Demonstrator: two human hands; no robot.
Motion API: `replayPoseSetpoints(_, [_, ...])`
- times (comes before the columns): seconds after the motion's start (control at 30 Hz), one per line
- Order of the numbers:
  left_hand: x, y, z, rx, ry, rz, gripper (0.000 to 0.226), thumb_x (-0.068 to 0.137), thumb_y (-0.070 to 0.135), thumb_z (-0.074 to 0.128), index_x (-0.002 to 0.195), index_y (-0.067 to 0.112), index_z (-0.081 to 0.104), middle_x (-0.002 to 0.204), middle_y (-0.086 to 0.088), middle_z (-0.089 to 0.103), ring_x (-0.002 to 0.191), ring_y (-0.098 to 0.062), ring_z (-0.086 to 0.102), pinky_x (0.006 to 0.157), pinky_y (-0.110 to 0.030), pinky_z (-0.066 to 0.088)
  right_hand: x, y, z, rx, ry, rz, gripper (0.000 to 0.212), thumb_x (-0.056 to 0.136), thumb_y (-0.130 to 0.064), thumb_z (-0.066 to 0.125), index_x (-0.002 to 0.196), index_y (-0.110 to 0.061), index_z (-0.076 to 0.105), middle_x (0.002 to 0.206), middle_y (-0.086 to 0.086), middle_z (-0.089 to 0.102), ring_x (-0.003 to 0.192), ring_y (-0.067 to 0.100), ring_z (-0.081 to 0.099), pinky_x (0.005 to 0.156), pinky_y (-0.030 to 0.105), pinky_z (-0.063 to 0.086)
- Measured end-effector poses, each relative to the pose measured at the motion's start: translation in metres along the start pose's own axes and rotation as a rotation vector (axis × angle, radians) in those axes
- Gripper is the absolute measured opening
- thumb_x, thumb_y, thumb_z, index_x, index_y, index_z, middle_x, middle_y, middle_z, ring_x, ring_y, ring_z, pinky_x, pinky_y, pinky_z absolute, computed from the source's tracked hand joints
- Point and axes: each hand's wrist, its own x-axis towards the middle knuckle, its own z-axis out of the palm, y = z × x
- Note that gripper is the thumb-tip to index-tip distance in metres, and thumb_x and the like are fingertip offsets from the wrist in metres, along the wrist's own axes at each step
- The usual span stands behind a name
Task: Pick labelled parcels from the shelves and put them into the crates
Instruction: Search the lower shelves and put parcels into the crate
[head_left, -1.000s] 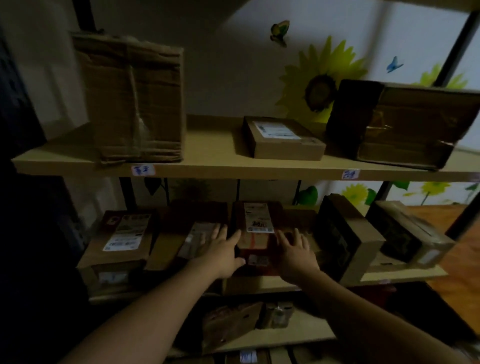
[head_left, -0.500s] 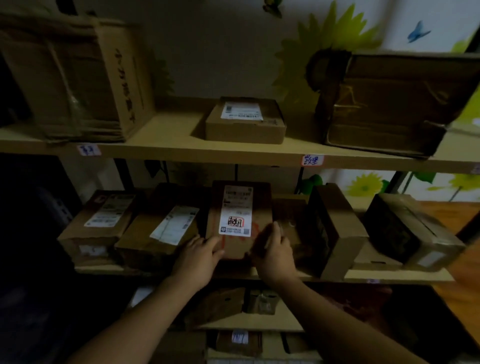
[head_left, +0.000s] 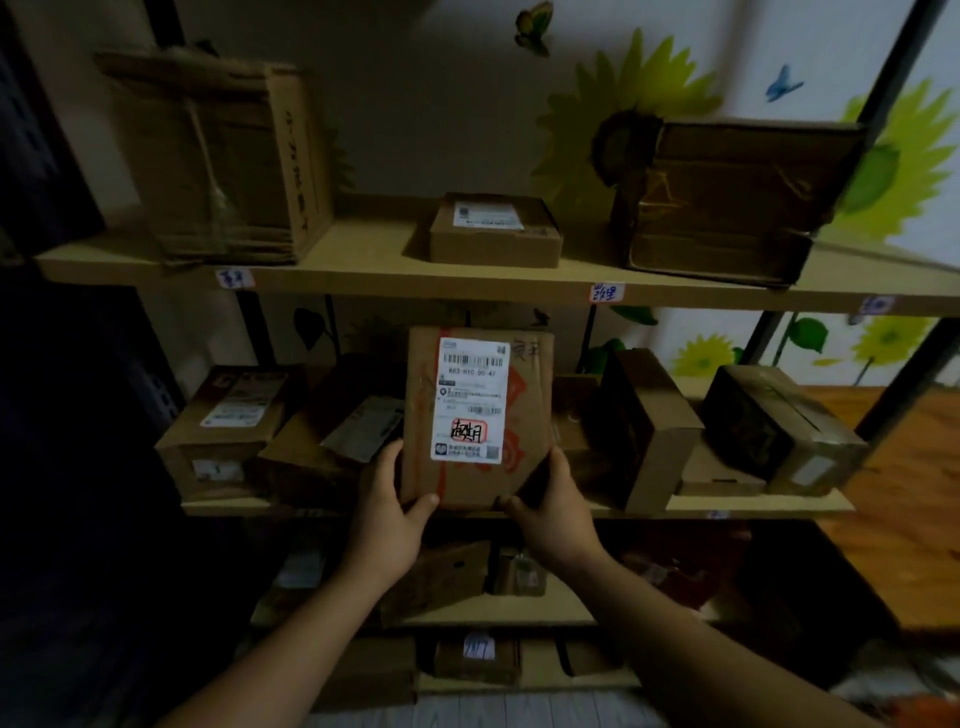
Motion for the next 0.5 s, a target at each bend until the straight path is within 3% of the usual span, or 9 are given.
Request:
replayPoseSetpoints(0.13, [-0.023,0.002,-0.015,-0.08,0.011,0.047,0.07,0.085,0.006,0.065,0.141,0.03,0.03,0.144,-0.003,0.036,0.133,-0.02,0.037,0.102,-0.034,0.036,-0.033,-0.001,0.001,0.039,0.021,-0.054,0.082,0.086,-0.025,0.072,0.149,-0.034,0.019,0.147,-0.009,0.042,0.136,0.012,0.039,0.104,0.034,0.04])
replayPoseSetpoints(0.4, [-0.064,0.018,-0.035,-0.174,-0.029,0.06,0.071,0.084,0.005,0.066,0.142,0.027,0.03,0.143,0.0,0.037,0.13,-0.013,0.035,0.104,-0.032,0.034,-0.079,-0.009,-0.006,0.084,0.092,-0.05,0.084,0.084,-0.023,0.073,0.147,-0.041,0.021,0.145,-0.014,0.041,0.136,0.008,0.037,0.108,0.04,0.039])
replayPoseSetpoints(0.5, [-0.077,0.034,-0.039,-0.174,-0.111,0.011,0.076,0.084,0.014,0.067,0.147,0.022,0.024,0.148,0.002,0.03,0.135,-0.014,0.03,0.107,-0.034,0.029,-0.101,-0.009,-0.021,0.107,0.119,-0.024,0.083,0.083,-0.023,0.074,0.146,-0.042,0.023,0.14,-0.018,0.041,0.128,0.002,0.037,0.103,0.029,0.037])
